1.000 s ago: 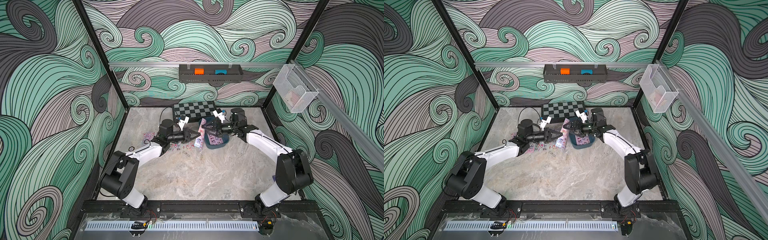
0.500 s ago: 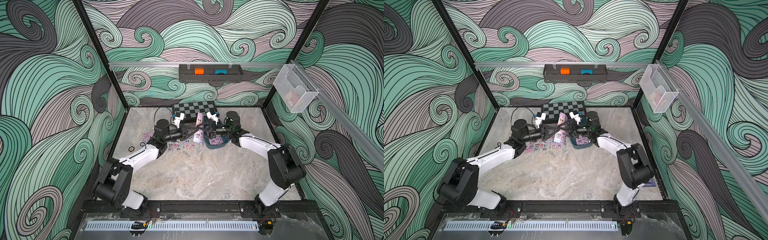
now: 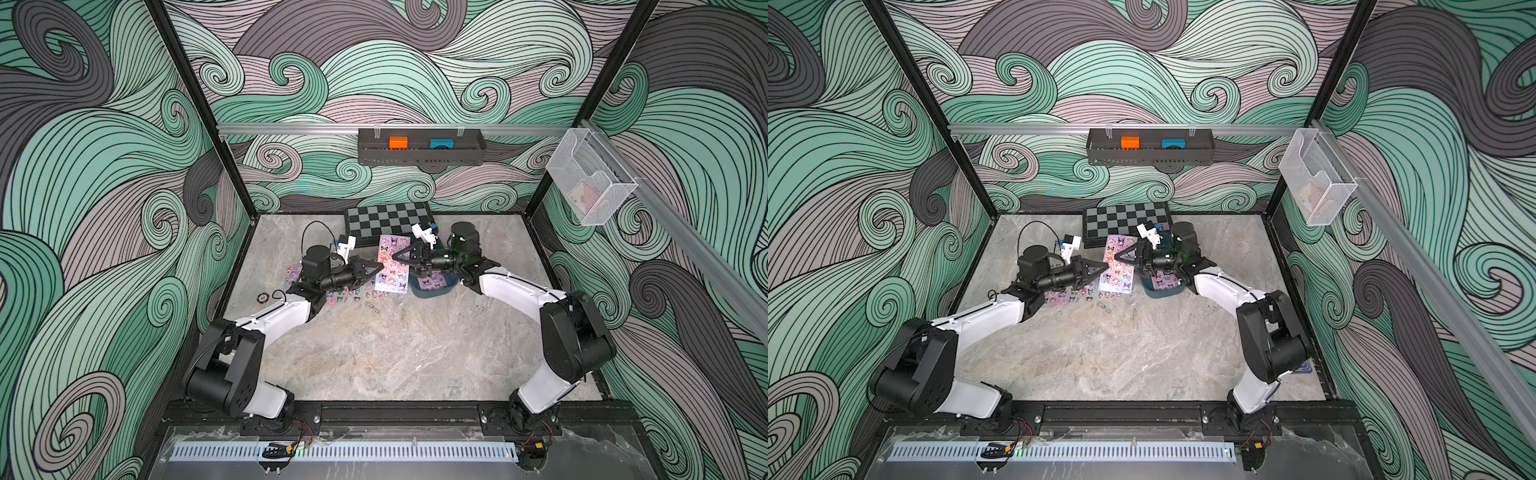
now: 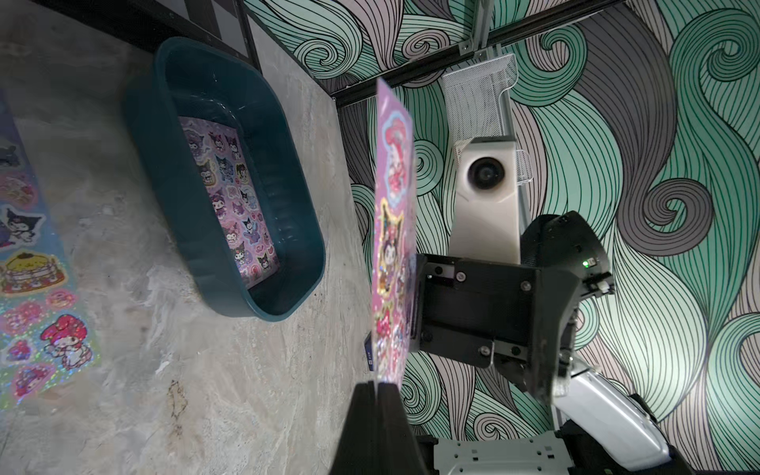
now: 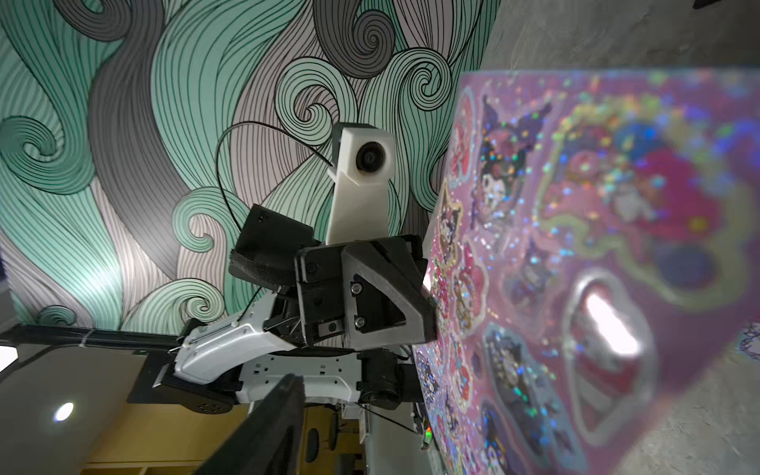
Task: Take the stickers out of the storage box
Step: Place the sticker at the center of the board.
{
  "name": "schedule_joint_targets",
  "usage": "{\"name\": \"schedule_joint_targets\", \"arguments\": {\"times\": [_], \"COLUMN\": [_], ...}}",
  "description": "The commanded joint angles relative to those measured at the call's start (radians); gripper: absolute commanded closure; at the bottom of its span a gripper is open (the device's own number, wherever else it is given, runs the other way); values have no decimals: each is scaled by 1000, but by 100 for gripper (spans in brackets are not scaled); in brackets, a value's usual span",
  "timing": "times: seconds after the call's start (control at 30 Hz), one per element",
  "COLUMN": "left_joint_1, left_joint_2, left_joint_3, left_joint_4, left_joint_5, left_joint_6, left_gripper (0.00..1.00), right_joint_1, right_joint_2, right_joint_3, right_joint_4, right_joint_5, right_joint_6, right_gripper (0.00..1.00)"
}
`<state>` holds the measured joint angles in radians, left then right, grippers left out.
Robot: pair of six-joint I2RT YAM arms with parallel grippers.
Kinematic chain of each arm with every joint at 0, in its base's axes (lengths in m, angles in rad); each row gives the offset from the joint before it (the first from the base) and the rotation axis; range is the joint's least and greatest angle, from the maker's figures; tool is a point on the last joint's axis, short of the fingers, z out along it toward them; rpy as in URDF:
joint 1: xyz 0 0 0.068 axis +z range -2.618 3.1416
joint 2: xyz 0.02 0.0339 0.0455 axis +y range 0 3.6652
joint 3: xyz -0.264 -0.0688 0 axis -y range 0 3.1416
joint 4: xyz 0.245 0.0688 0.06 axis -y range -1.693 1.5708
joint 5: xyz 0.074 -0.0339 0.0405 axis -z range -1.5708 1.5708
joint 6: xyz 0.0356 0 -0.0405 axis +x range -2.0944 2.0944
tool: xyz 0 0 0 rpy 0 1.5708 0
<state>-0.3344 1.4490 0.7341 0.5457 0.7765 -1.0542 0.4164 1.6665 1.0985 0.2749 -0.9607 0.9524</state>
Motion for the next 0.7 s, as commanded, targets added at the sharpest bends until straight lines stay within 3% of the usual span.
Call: {"name": "schedule_joint_targets", "arguments": {"times": [0.0, 0.07, 0.1, 0.23, 0.3, 0.37, 0.47, 0.67], "left_joint_1": [13, 14, 14, 23, 31, 36, 43, 122], "left_joint_2": [-33, -54, -55, -74, -87, -105, -157, -265], "left_joint_3": [0, -4, -4, -4, -9, -6, 24, 28], "left_joint_4": [-15, -23, -29, -75, -103, -162, -433, -800], "left_joint_5": [-6, -9, -7, -9, -17, -25, -144, -380], "left_joint_6": [36, 39, 44, 73, 86, 122, 264, 485], "left_gripper": [100, 100, 100, 100, 95, 77, 64, 58], "right_joint_1": [10, 12, 14, 26, 33, 39, 55, 143], "right_joint_2": [-36, -36, -33, -23, -14, -1, 6, 48], "right_joint_3": [21, 27, 33, 56, 66, 70, 64, 20], "right_joint_4": [-138, -173, -186, -239, -254, -256, -270, -295], "right_joint_5": [66, 96, 105, 127, 131, 119, 126, 162], "right_joint_6": [-98, -114, -120, -149, -160, -162, -178, -211], "right_gripper": [52, 73, 79, 91, 95, 98, 100, 100]}}
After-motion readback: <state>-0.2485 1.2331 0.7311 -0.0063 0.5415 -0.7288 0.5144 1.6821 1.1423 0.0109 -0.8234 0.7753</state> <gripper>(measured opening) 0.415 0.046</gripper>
